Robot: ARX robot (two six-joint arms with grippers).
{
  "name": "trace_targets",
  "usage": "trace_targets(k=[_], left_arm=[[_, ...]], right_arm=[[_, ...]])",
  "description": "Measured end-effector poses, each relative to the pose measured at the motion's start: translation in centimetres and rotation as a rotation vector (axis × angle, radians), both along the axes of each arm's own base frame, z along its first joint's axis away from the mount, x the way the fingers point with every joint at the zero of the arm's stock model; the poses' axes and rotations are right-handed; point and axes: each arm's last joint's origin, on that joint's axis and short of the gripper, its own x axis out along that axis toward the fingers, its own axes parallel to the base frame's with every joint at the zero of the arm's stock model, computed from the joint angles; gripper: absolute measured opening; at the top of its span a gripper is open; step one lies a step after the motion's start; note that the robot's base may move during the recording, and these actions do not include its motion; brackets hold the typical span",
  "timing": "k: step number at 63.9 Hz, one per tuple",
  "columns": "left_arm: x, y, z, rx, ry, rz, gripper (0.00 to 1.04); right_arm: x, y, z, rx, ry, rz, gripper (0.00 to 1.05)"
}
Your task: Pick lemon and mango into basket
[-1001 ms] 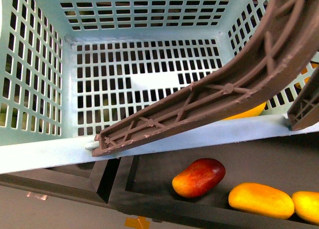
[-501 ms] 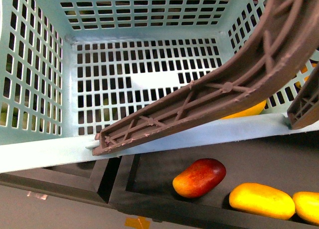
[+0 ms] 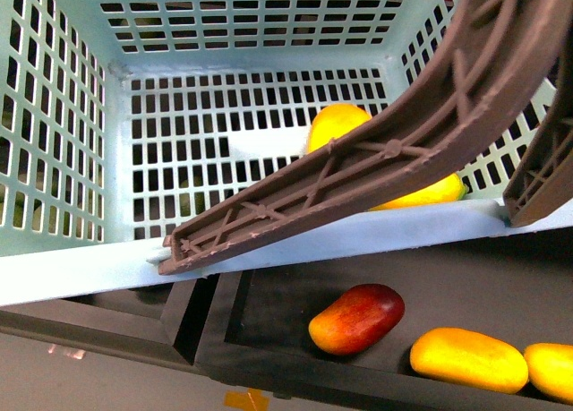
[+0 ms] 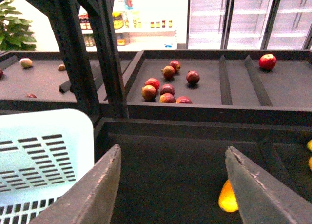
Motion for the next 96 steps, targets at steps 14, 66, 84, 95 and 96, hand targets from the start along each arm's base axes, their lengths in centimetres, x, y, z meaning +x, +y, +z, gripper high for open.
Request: trace_targets(k=[14,66,84,95,96], left_arm=[[-0.1,-0.1,0.0,-0.011,0.009,-0.013,0.15],[-0.1,-0.1,0.0,-0.005,0.004,-0.006,0.15],[-0.1,-0.1,0.0,-0.006,0.005,-0.007,0.15],[-0.1,-0.1,0.0,-0.006,0.005,-0.008,0.15],[-0.1,-0.1,0.0,-0.006,0.005,-0.007,0.15]], right_arm=[[-2.6,-1.1,-3.6,-0.016,0.042,0.006,0.21],[-8.4,-1.1,-7.8,-0.021,0.034,0.007,0.02],[-9.3,-1.1,-8.4,-0.021,0.013,0.009,0.02],[-9.9,-1.1,-8.3,-0.021,0.007,0.008,0.02],[-9.9,-1.1,-8.2,-0.021,0.007,0.008,0.02]])
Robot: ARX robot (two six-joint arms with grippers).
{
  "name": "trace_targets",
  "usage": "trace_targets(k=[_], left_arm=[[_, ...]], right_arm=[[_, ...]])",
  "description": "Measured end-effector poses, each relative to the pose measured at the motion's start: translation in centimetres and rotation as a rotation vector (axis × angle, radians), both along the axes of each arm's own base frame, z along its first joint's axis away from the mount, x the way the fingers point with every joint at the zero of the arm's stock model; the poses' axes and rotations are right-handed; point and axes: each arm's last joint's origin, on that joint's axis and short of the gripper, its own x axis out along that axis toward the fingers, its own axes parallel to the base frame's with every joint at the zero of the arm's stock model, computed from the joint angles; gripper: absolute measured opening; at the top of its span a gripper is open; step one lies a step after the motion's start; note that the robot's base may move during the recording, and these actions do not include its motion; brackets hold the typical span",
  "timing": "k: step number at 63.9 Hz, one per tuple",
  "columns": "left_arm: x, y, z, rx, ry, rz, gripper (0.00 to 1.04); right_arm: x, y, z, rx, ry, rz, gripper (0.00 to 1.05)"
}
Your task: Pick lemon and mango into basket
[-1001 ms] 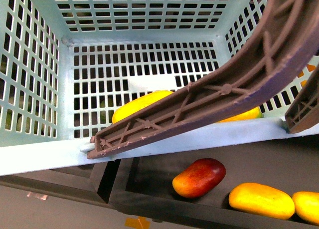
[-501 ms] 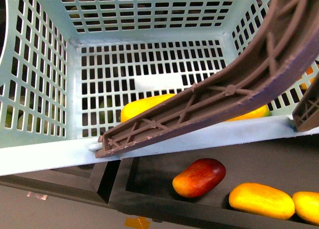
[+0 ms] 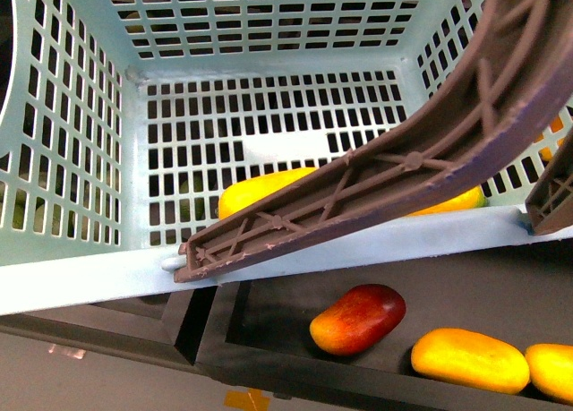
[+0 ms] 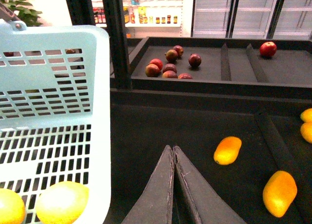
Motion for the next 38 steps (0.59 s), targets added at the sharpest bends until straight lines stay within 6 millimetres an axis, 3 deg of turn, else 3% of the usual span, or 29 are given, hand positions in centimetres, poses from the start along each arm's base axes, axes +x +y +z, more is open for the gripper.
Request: trace_targets(k=[38], left_arm=[[0.0,0.0,0.0,0.0,0.0,0.0,0.15]], right_arm=[[-1.2,0.0,0.0,0.0,0.0,0.0,0.02]])
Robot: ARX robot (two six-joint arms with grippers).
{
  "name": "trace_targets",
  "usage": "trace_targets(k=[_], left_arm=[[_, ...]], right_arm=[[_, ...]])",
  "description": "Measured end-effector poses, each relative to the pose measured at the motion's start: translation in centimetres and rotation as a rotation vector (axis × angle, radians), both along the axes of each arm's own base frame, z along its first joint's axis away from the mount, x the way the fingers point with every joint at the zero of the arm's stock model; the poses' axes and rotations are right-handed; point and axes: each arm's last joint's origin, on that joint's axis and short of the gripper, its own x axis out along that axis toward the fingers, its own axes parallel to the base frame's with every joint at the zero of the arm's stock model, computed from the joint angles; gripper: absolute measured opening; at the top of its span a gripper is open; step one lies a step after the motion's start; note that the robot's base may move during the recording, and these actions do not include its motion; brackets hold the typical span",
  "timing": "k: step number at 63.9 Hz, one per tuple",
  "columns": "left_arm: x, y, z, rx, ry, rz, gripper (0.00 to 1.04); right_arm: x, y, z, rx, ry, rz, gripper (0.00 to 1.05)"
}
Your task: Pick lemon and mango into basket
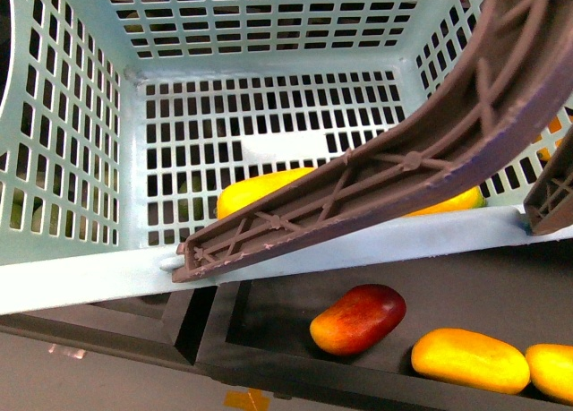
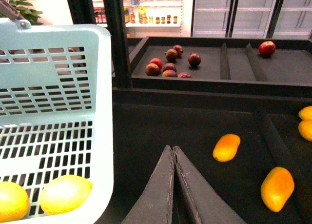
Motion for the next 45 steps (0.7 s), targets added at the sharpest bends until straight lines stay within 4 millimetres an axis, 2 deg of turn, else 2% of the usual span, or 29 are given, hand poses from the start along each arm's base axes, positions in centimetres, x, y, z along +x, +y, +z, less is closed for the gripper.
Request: trace_targets(k=[9,24,45], left_arm=[[0.0,0.0,0.0,0.001,0.0,0.001,0.15],[0.0,0.0,0.0,-0.001,0.001,0.001,0.15],[0.0,0.0,0.0,0.0,0.0,0.001,0.15]], right_arm=[[-1.0,0.0,-0.4,0.0,0.015,-0.001,0.02],[-1.1,0.0,-0.3,-0.001,0.006,-0.001,0.03],[-1.1,0.0,-0.3,0.0,0.006,-0.001,0.57]])
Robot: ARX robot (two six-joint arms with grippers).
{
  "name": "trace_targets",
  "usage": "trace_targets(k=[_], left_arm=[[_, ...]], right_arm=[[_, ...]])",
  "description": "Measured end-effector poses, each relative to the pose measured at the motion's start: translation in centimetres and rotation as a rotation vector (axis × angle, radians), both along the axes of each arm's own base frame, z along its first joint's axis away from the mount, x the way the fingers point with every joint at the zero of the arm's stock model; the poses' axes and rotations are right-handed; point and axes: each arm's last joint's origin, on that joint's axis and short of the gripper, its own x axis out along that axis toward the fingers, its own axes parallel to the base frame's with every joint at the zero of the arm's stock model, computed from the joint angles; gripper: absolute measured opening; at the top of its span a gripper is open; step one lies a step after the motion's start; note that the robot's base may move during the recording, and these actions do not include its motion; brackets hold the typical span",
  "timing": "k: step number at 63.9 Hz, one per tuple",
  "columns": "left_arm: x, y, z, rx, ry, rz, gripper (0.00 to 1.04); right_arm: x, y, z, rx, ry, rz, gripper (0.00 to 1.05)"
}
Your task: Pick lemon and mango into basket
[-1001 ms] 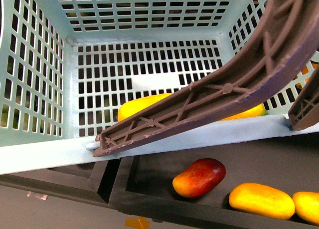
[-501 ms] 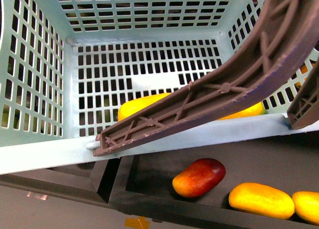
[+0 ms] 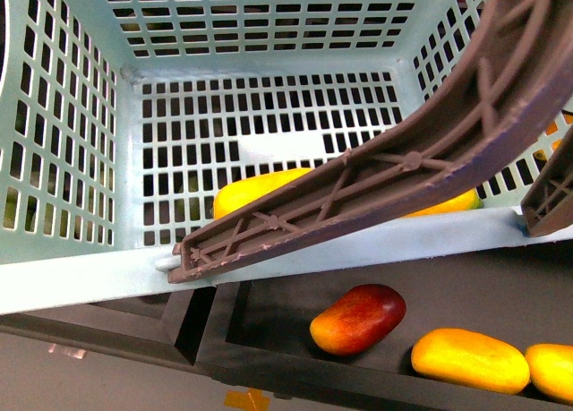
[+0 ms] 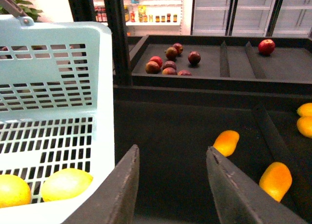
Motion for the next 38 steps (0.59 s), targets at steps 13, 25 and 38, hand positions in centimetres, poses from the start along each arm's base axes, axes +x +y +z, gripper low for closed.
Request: trace_targets(k=[13,25,38], left_arm=[[0.0,0.0,0.0,0.0,0.0,0.001,0.15],[-0.35,-0.4,0.0,-0.008,0.007,-0.03,0.15],[-0.27,-0.34,0.01,-0.009,0.008,-0.018,0.15]], right_arm=[[0.0,0.0,0.0,0.0,0.0,-0.001,0.93],[-0.01,-0.01,0.01,0.0,-0.001,-0.003,0.96],[-0.01,-0.01,0.0,0.0,0.0,-0.002,0.96]])
